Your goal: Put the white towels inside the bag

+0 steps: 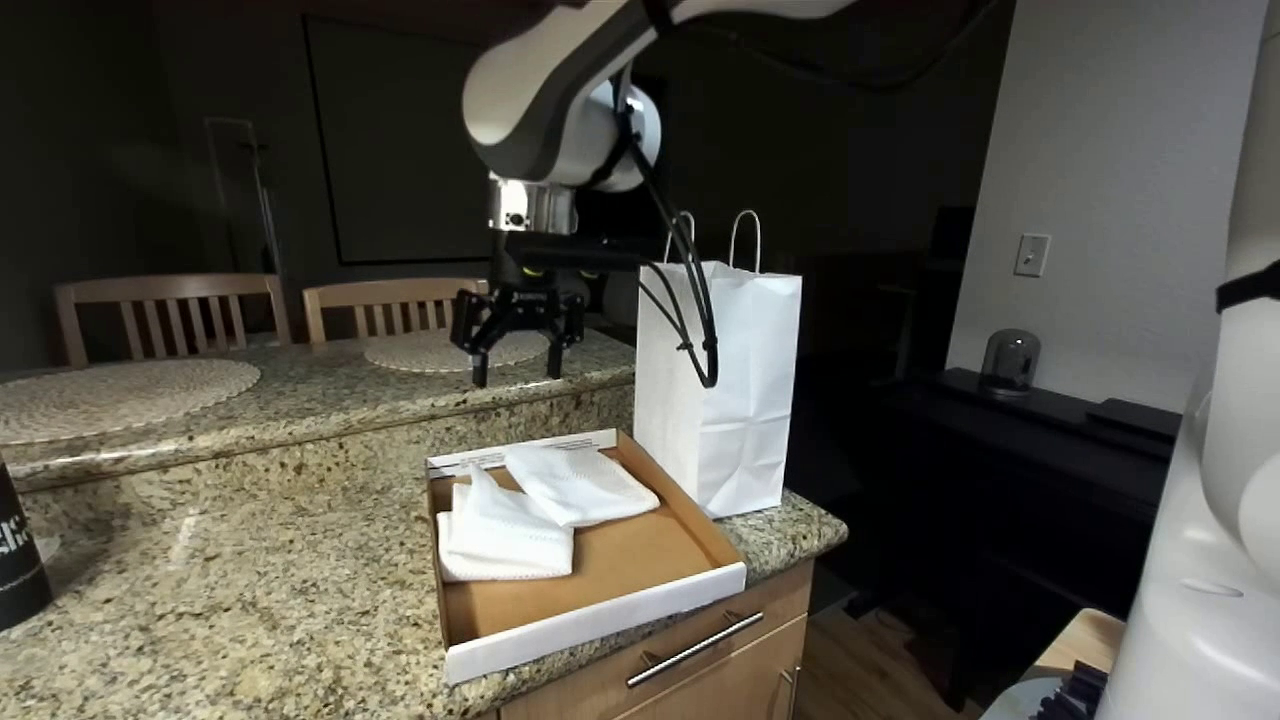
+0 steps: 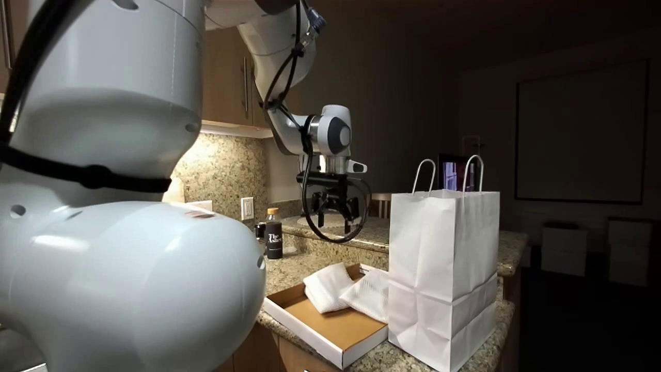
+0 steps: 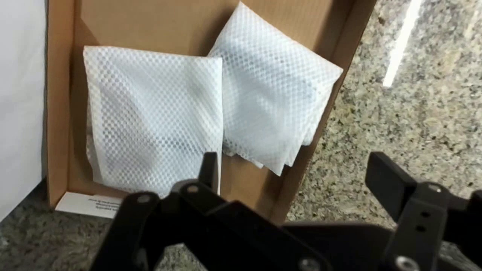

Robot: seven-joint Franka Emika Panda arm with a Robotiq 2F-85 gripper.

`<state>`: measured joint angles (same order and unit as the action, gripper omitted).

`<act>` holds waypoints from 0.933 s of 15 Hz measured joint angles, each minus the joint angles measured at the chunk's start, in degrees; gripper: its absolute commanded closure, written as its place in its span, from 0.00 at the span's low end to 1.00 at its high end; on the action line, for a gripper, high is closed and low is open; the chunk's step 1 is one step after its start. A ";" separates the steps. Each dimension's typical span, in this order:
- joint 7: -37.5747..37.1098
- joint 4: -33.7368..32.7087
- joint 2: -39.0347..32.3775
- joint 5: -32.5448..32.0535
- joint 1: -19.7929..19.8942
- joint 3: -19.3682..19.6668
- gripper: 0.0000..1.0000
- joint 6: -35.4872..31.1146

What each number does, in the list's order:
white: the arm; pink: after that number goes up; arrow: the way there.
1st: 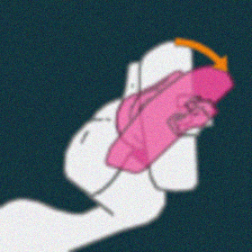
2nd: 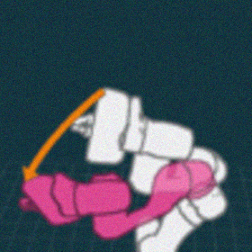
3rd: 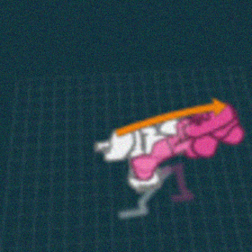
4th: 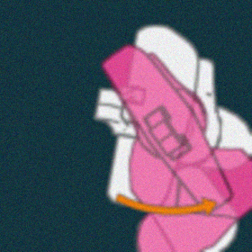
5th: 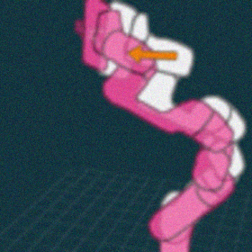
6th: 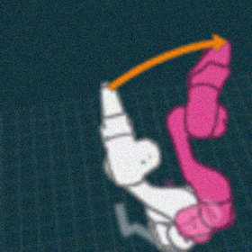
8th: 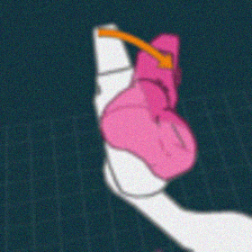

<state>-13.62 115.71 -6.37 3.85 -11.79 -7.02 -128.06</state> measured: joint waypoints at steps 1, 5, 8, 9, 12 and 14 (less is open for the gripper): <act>-1.93 0.02 -1.79 -1.22 -0.27 -0.06 0.00 -1.36; -13.25 -1.61 -8.41 -10.70 -1.65 1.11 0.00 -4.18; -19.05 -4.92 -13.35 -14.57 -2.31 3.70 0.00 -4.00; -20.35 -6.14 -14.91 -15.41 -2.57 4.57 0.00 -3.81; -23.46 -9.65 -19.52 -16.69 -3.68 6.69 0.00 -1.61; -24.32 -11.92 -22.49 -16.69 -4.24 7.13 0.00 0.01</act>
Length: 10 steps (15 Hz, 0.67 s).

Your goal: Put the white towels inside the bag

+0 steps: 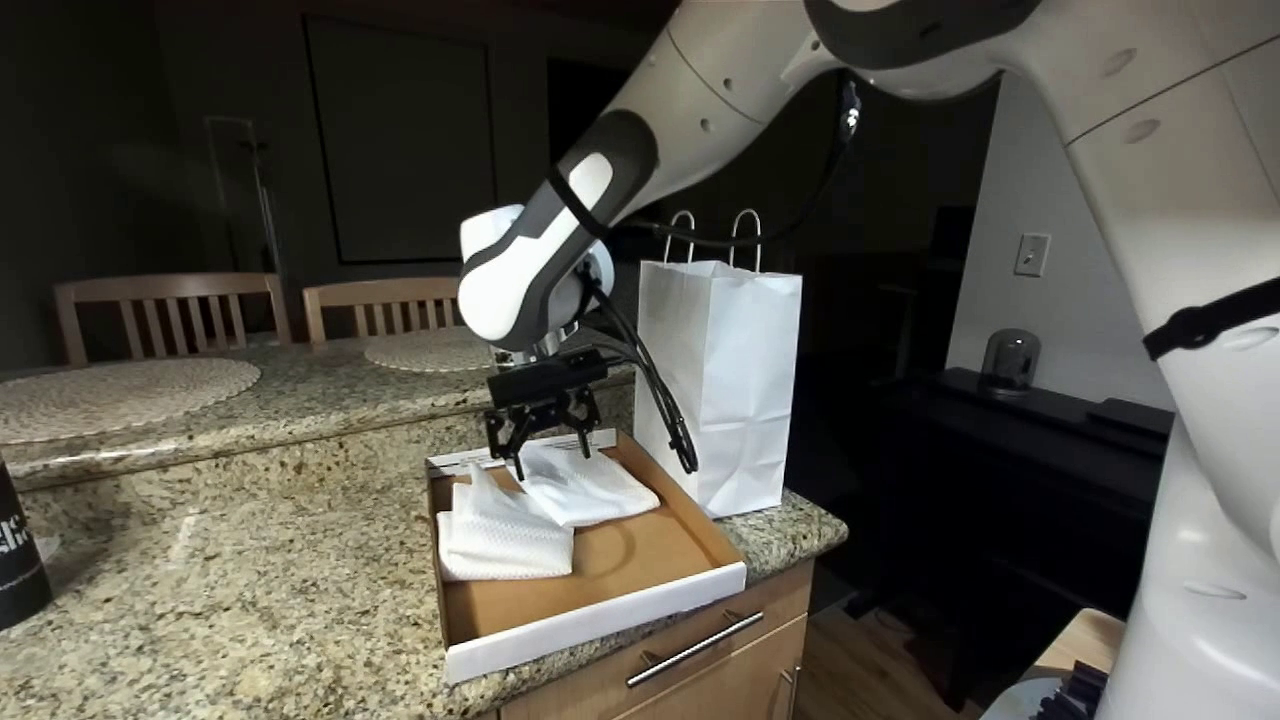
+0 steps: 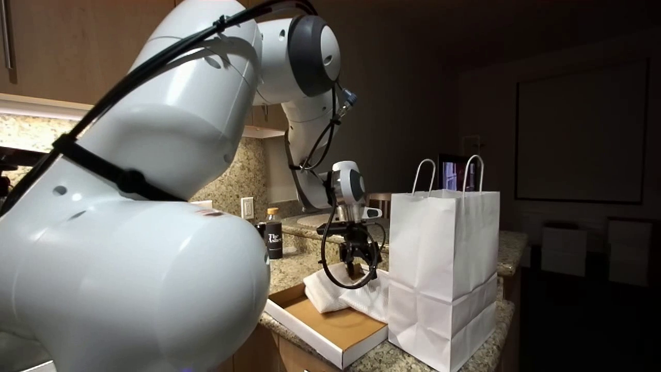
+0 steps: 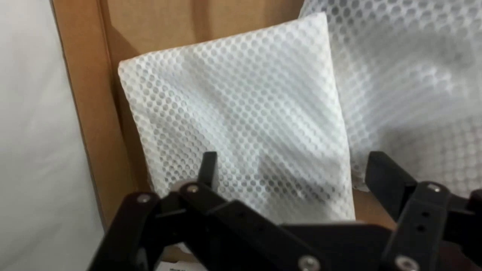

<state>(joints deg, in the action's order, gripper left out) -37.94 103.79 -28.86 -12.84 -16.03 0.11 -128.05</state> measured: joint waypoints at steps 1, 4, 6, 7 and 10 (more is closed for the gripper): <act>-0.32 -1.26 -1.41 0.00 -0.26 0.00 0.00 0.59; -1.56 -5.06 -4.72 0.00 -1.57 0.22 0.00 2.14; -2.71 -7.40 -6.38 -0.09 -2.85 1.05 0.00 2.93; -3.42 -8.44 -7.10 -0.35 -3.47 1.62 0.00 3.33; -5.61 -10.88 -9.04 -1.69 -4.69 3.33 0.00 4.82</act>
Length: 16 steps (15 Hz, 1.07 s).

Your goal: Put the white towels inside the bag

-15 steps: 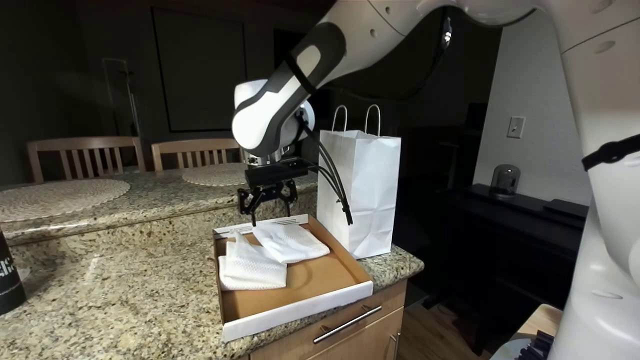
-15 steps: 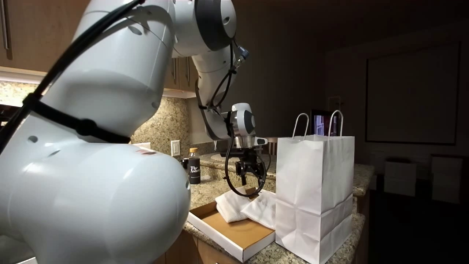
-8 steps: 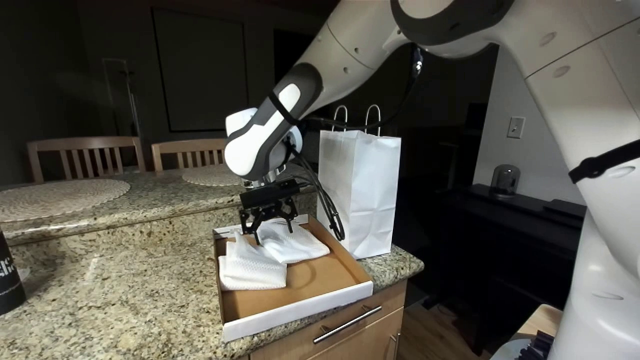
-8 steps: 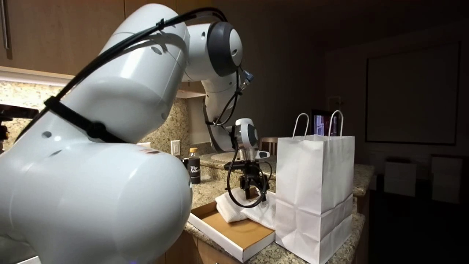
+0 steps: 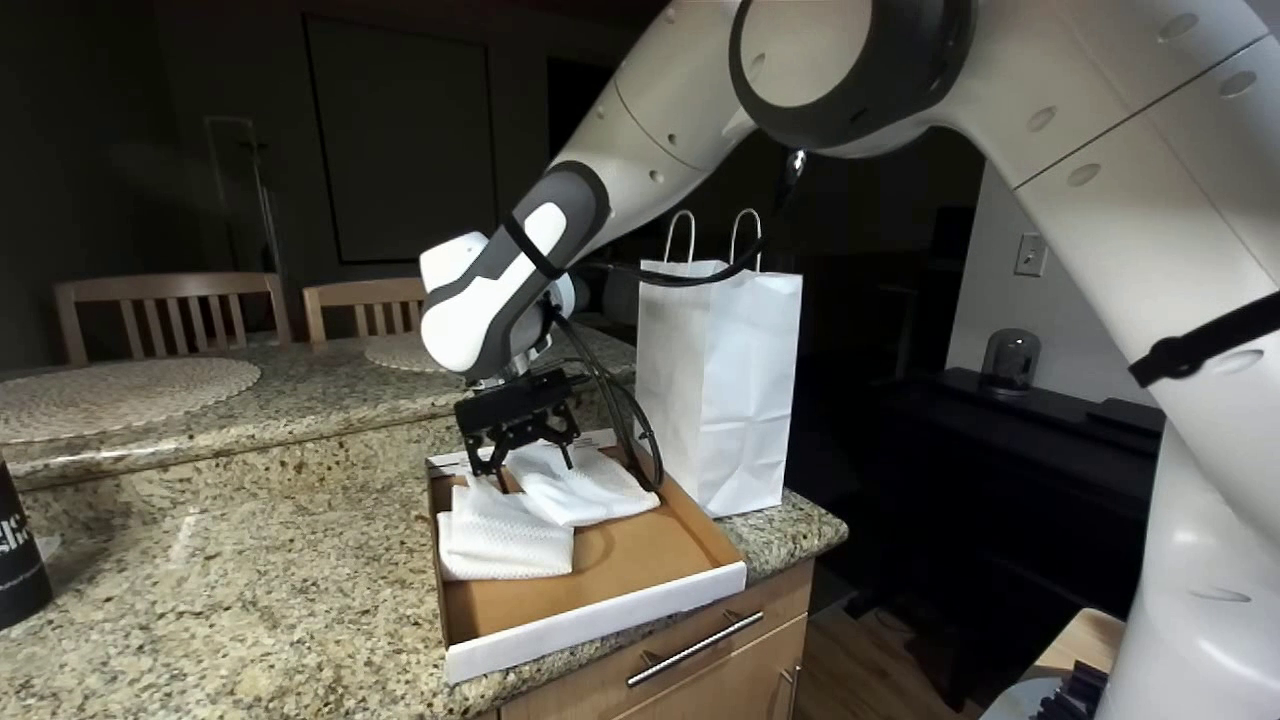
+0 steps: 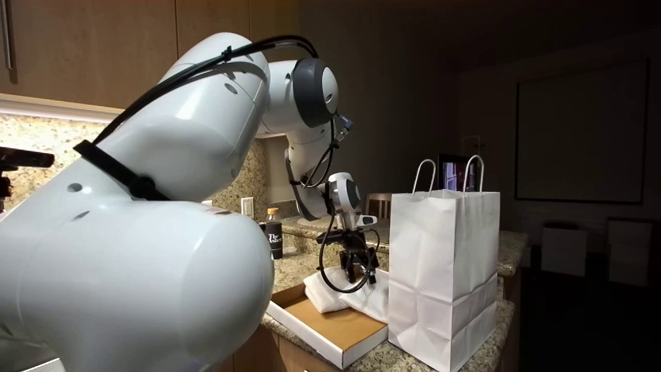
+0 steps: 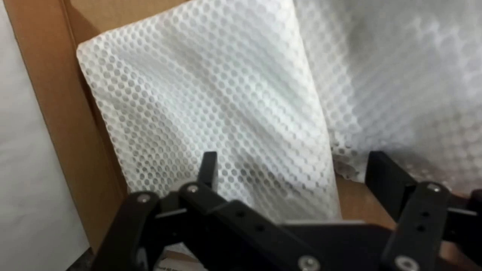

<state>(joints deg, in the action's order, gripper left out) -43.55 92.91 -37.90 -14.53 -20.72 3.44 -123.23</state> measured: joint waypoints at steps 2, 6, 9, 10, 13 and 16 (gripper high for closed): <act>-1.02 -1.10 -1.11 -0.62 -0.30 1.00 0.00 0.55; -2.49 -2.61 -2.77 -1.64 -0.39 2.32 0.33 1.40; -3.00 -3.14 -3.08 -2.25 -0.44 2.66 0.54 2.53; -3.00 -3.32 -3.08 -2.26 -0.44 2.67 0.61 3.13; -3.00 -4.03 -3.08 -2.26 -0.47 2.66 0.80 5.33; -3.00 -4.94 -3.07 -2.26 -0.47 2.61 0.90 7.12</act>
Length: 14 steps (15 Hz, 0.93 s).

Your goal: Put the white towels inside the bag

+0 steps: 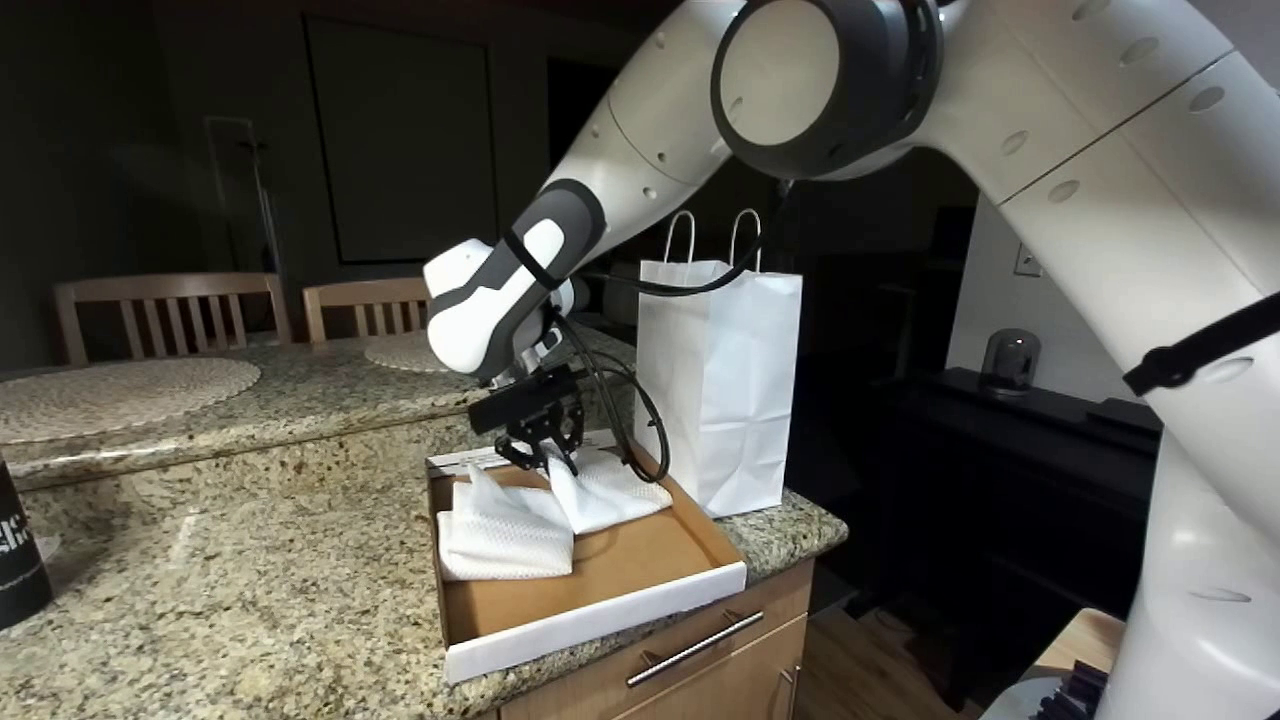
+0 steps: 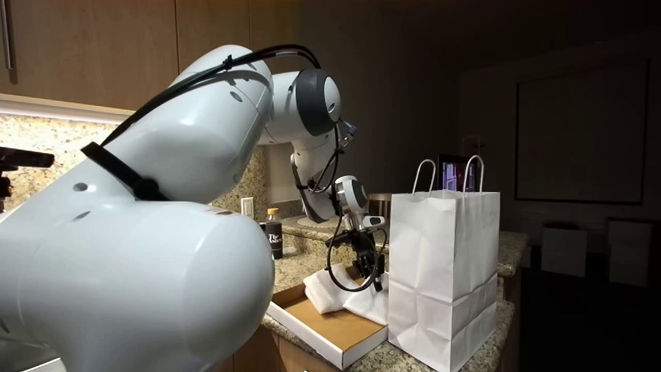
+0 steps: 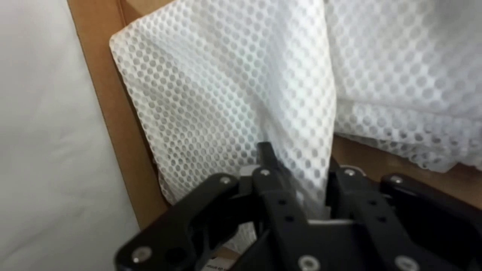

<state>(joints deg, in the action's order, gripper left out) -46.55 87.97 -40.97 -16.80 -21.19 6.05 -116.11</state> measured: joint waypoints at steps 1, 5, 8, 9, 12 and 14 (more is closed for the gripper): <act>0.00 -0.31 0.01 0.00 0.00 -0.01 0.93 0.57; 0.00 -0.74 0.93 0.00 0.10 -0.32 0.89 1.98; 0.02 0.29 3.74 0.23 0.35 -1.19 0.89 2.09; 0.04 1.09 5.25 0.26 0.44 -1.56 0.89 2.09; 1.16 4.86 11.66 0.27 0.80 -3.21 0.89 2.09; 3.38 8.02 17.31 0.43 1.05 -4.68 0.88 2.09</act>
<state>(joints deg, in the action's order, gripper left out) -43.17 95.99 -23.67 -16.37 -20.14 1.37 -114.02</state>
